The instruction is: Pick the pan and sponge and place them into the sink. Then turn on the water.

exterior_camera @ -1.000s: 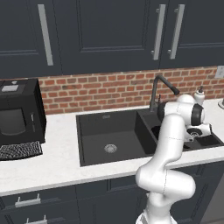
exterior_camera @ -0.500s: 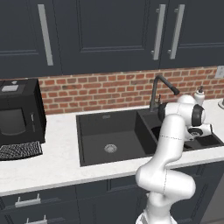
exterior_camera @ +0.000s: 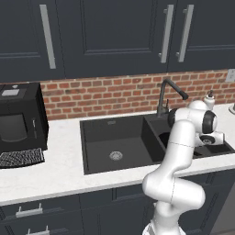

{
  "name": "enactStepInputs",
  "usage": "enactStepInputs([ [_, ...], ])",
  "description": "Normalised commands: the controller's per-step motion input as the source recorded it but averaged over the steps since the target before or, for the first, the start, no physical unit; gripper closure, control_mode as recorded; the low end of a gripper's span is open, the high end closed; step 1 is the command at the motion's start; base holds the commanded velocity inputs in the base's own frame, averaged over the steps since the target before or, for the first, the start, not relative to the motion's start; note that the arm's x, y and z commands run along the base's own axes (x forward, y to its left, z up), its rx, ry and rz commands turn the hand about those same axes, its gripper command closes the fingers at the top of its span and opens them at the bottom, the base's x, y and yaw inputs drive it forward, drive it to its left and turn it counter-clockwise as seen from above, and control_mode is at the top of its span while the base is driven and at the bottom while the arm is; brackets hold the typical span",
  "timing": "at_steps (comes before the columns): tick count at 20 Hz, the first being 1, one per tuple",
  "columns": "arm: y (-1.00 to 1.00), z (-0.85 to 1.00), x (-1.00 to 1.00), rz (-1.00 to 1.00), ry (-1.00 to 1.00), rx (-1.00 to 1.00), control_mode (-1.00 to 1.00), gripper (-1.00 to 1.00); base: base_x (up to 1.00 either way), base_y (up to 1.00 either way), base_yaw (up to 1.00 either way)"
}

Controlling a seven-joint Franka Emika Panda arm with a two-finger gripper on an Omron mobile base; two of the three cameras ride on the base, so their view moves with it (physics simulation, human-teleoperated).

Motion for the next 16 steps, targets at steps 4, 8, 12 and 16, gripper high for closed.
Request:
enactStepInputs([
  [4, 0.00, 0.54, 0.00, 0.00, -0.17, 0.20, -1.00, -1.00, 0.00, 0.00, 0.00],
  [8, 0.00, 0.55, 0.00, 0.00, -0.15, 0.18, -1.00, -1.00, 0.00, 0.00, 0.00],
  [12, -0.01, 0.41, 0.00, 0.00, -0.12, 0.16, -1.00, -1.00, 0.00, 0.00, 0.00],
  [16, 0.00, 0.28, 0.00, 0.00, -0.05, 0.15, -1.00, -1.00, 0.00, 0.00, 0.00],
])
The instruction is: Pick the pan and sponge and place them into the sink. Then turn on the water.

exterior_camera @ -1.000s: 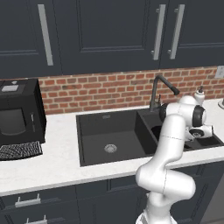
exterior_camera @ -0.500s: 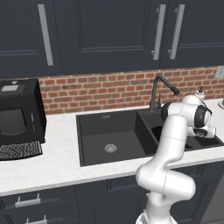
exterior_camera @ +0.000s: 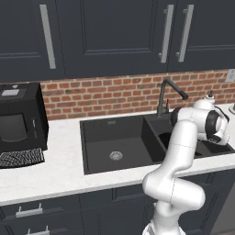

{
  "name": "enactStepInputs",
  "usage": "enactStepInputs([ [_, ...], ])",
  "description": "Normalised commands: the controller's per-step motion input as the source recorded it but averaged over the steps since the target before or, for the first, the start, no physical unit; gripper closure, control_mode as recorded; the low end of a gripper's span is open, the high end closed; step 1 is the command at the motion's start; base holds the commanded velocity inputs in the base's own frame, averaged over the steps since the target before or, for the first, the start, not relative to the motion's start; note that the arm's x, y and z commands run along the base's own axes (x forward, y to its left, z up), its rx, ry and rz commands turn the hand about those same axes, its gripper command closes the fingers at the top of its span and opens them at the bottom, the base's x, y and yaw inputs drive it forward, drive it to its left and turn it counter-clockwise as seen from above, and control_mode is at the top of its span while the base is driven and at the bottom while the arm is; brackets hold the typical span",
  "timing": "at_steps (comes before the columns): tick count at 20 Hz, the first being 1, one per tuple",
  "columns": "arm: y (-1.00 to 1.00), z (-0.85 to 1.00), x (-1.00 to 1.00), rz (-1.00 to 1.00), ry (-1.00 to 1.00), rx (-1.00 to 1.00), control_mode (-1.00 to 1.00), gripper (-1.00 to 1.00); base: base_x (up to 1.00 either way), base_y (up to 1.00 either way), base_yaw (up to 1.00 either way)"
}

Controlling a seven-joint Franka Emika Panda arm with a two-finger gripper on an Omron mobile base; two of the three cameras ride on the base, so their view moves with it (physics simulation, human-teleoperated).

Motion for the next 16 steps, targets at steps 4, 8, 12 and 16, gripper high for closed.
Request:
enactStepInputs([
  [4, 0.00, 0.32, -0.04, 0.00, -0.04, 0.14, -1.00, -1.00, 0.00, 0.00, 0.00],
  [8, -0.06, 0.46, -0.09, 0.00, 0.00, 0.16, -1.00, -1.00, 0.00, 0.00, 0.00],
  [12, -0.02, 0.60, -0.13, 0.00, 0.08, 0.15, -1.00, -1.00, 0.00, 0.00, 0.00],
  [16, 0.00, 0.88, -0.23, 0.00, 0.13, 0.04, -1.00, -1.00, 0.00, 0.00, 0.00],
])
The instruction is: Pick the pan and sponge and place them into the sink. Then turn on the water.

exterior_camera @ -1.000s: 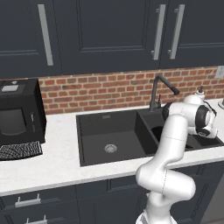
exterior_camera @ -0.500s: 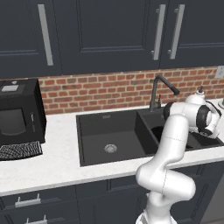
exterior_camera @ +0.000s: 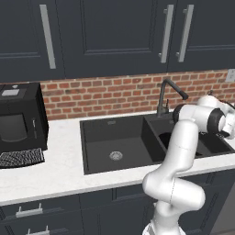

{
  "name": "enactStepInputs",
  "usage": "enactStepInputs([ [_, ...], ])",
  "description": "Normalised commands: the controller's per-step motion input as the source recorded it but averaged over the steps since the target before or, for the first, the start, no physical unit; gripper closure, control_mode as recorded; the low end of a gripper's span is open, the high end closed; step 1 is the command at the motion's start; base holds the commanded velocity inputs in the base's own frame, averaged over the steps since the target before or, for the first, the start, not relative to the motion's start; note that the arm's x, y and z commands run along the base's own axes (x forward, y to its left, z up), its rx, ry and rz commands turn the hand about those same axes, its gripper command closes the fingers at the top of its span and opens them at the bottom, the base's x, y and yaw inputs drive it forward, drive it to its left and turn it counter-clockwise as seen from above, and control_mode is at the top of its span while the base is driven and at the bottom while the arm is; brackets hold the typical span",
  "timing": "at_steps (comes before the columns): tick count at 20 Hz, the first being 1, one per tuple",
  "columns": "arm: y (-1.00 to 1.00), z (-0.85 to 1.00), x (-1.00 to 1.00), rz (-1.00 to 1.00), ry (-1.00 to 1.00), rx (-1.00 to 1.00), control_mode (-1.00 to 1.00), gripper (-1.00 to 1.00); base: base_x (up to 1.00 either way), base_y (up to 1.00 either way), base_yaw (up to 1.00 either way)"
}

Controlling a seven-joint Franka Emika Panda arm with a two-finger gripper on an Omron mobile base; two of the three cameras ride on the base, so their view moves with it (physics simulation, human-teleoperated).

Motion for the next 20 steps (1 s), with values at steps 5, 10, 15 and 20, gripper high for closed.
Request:
enactStepInputs([
  [5, 0.00, 0.72, -0.40, -0.03, 0.14, 0.00, -1.00, -1.00, 0.00, 0.00, 0.00],
  [10, 0.00, 0.18, -0.51, -0.14, 0.12, 0.08, -1.00, -1.00, 0.00, 0.00, 0.00],
  [15, 0.00, 0.01, -0.37, -0.17, 0.16, 0.14, -1.00, -1.00, 0.00, 0.00, 0.00],
  [20, 0.00, 0.27, -0.06, -0.10, 0.36, 0.14, -1.00, -1.00, 0.00, 0.00, 0.00],
])
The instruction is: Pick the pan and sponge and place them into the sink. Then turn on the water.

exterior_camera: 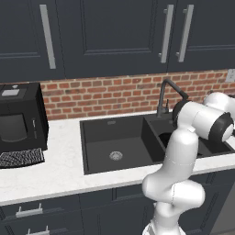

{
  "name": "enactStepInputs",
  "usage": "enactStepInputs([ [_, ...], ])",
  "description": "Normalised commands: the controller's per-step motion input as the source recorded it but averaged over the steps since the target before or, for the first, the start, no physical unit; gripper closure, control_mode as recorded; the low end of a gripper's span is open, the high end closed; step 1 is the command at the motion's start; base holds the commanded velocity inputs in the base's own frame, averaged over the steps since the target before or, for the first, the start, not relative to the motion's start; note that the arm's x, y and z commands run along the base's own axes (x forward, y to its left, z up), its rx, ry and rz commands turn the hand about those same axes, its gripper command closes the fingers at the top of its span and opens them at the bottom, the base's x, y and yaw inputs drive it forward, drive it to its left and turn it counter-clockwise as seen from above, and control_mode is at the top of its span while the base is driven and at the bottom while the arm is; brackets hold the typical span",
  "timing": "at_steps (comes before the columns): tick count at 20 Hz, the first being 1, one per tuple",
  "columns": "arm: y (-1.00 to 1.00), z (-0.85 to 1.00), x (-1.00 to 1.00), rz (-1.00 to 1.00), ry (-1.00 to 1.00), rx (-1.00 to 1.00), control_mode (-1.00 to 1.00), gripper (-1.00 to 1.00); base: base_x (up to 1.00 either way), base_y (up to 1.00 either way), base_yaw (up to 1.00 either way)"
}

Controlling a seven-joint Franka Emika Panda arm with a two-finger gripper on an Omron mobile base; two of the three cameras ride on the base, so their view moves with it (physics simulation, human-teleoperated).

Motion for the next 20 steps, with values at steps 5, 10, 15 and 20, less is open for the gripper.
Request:
enactStepInputs([
  [5, 0.00, 0.35, 0.00, 0.00, 0.58, 0.14, -1.00, -1.00, 0.00, 0.00, 0.00],
  [10, 0.00, 0.11, 0.01, 0.00, 0.49, 0.12, -1.00, -1.00, 0.00, 0.00, 0.00],
  [15, -0.02, -0.24, 0.15, 0.00, 0.42, 0.18, -1.00, -1.00, 0.00, 0.00, 0.00],
  [20, 0.00, -0.20, 0.13, 0.00, 0.25, 0.11, -1.00, -1.00, 0.00, 0.00, 0.00],
])
